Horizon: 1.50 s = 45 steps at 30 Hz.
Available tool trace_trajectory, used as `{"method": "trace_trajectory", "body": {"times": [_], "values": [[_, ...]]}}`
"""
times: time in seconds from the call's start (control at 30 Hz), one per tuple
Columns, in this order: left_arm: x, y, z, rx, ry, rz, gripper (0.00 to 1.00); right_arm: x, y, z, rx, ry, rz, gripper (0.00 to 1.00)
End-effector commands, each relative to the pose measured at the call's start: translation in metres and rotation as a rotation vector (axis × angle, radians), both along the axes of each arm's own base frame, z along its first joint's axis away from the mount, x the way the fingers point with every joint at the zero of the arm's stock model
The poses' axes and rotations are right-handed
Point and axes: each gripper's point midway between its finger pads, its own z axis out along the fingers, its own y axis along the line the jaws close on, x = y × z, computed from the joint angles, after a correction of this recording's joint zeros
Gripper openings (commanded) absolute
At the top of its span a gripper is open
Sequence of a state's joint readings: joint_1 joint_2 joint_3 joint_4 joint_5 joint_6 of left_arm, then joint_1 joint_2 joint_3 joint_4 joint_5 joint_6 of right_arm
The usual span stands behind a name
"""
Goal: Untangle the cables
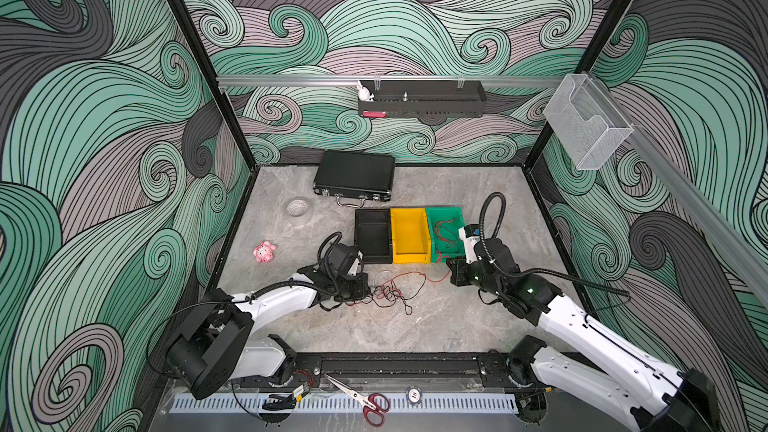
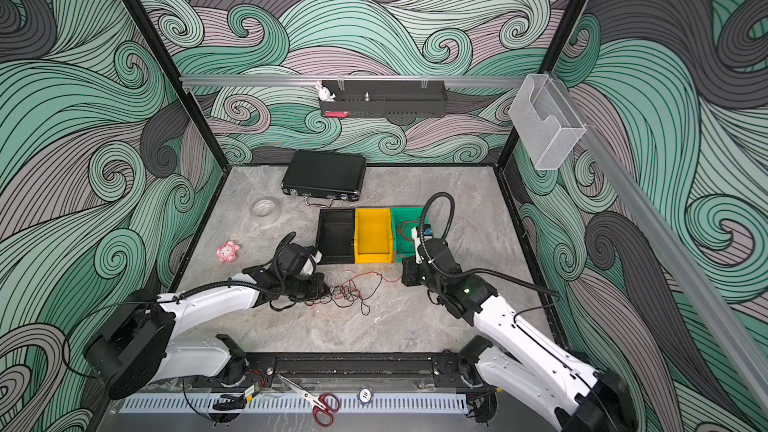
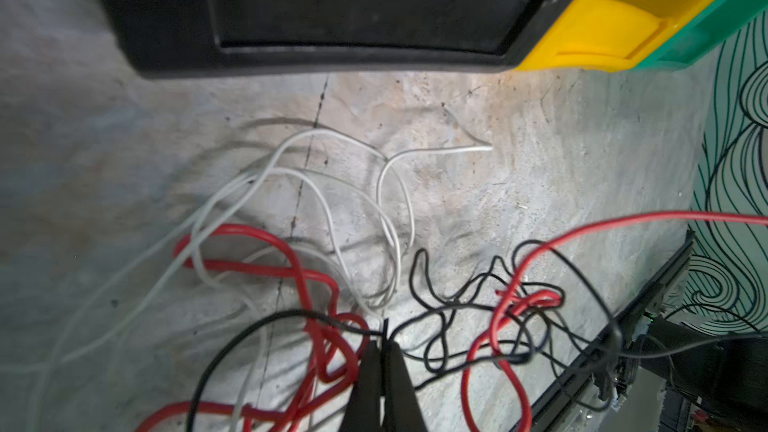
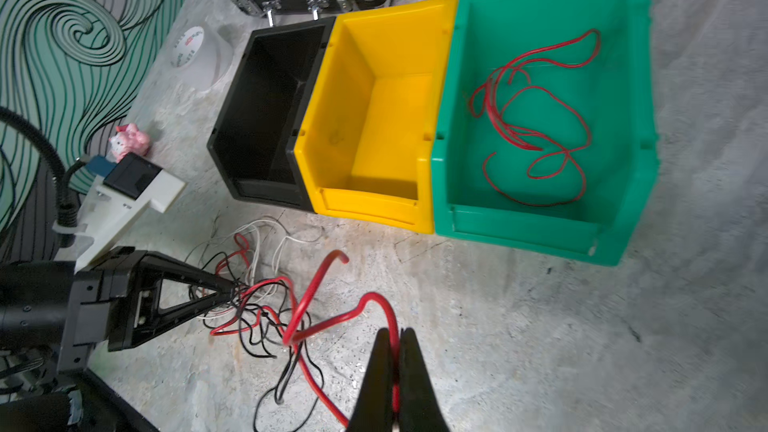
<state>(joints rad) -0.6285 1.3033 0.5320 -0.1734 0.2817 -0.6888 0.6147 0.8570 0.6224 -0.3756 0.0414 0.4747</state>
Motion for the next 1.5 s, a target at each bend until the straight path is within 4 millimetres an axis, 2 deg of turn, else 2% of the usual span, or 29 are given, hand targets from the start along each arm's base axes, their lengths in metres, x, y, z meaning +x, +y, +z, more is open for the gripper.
{"method": "trace_trajectory", "body": {"times": [0.0, 0.2, 0.4, 0.57, 0.77, 0.87, 1.0, 1.1, 1.2, 1.27, 1.33, 1.4, 1.47], "values": [[0.004, 0.021, -0.003, 0.082, 0.007, 0.076, 0.00, 0.003, -0.029, 0.009, -0.045, -0.012, -0.086, 0.03], [0.006, 0.033, -0.001, 0.114, 0.004, 0.127, 0.00, 0.005, -0.069, 0.017, -0.106, -0.041, -0.232, 0.03], [0.005, 0.035, -0.001, 0.112, 0.011, 0.129, 0.00, 0.005, -0.075, 0.021, -0.098, -0.062, -0.252, 0.03], [0.001, 0.047, -0.008, 0.150, 0.041, 0.172, 0.00, 0.010, -0.097, 0.029, -0.145, -0.078, -0.326, 0.03], [-0.001, 0.063, -0.010, 0.165, 0.062, 0.232, 0.00, 0.013, -0.122, 0.036, -0.114, -0.072, -0.429, 0.02], [-0.001, 0.065, -0.010, 0.160, 0.063, 0.241, 0.00, 0.012, -0.127, 0.038, -0.075, -0.068, -0.447, 0.03], [-0.001, 0.066, -0.010, 0.156, 0.068, 0.245, 0.00, 0.011, -0.125, 0.038, -0.047, -0.064, -0.436, 0.03], [0.000, 0.057, -0.004, 0.115, 0.064, 0.214, 0.00, 0.012, -0.106, 0.039, 0.017, -0.045, -0.350, 0.03], [0.003, 0.038, 0.010, 0.032, 0.048, 0.138, 0.02, 0.012, -0.082, 0.037, 0.118, -0.016, -0.258, 0.03], [0.003, 0.025, 0.022, -0.030, 0.034, 0.081, 0.12, 0.013, -0.068, 0.035, 0.174, 0.003, -0.211, 0.03], [0.002, 0.017, 0.032, -0.058, 0.016, 0.037, 0.32, 0.013, -0.060, 0.031, 0.196, 0.024, -0.183, 0.03], [0.003, 0.014, 0.043, -0.068, -0.016, 0.013, 0.46, 0.014, -0.056, 0.028, 0.197, 0.027, -0.173, 0.03], [0.003, 0.011, 0.053, -0.086, -0.051, -0.012, 0.51, 0.014, -0.053, 0.024, 0.198, 0.036, -0.168, 0.03]]}}
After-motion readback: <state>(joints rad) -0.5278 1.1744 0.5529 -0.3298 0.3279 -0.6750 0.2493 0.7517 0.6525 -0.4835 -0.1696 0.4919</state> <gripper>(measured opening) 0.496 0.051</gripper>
